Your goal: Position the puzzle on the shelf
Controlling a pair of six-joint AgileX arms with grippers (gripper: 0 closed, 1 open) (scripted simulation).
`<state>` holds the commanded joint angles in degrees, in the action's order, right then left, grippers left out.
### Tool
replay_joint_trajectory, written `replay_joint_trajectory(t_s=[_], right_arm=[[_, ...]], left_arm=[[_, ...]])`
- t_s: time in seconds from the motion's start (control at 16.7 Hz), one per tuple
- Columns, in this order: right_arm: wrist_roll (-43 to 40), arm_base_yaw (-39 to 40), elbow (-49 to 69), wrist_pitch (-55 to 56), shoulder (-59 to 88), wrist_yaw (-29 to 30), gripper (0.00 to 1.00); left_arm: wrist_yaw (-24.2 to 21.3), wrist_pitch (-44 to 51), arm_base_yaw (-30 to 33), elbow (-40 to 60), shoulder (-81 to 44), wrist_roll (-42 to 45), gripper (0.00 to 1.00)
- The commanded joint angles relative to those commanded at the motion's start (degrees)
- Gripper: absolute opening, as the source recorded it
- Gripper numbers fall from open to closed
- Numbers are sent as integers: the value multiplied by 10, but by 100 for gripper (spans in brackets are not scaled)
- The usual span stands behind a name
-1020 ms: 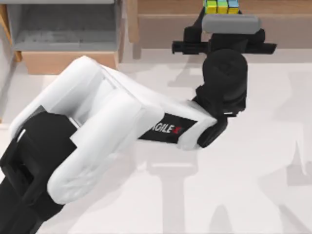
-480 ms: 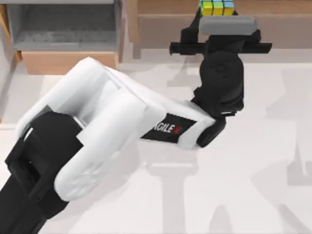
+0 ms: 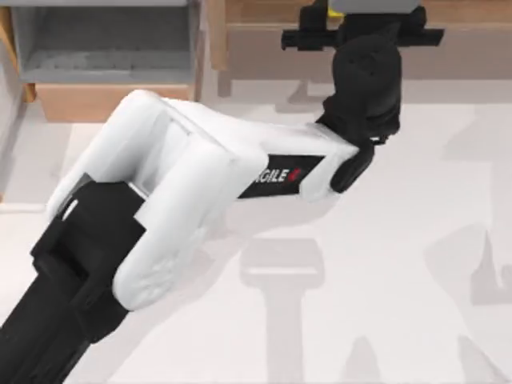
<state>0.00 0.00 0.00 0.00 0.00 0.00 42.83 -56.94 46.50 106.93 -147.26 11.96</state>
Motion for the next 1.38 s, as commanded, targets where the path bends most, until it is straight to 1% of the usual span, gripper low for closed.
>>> replay_joint_trajectory(t_s=[0.24,0.36,0.48,0.72,1.38], right_arm=[[0,0,0,0,0,0,100],[0,0,0,0,0,0,100],[0,0,0,0,0,0,100],[0,0,0,0,0,0,100],[0,0,0,0,0,0,100]], left_arm=[[-25,65,-25,102,-47,-11,0],[-34,87,-33,138,-65,-16,0],[-38,97,-37,155,-73,-18,0],[-38,97,-37,155,-73,-18,0],[-38,97,-37,155,-73,-18,83]])
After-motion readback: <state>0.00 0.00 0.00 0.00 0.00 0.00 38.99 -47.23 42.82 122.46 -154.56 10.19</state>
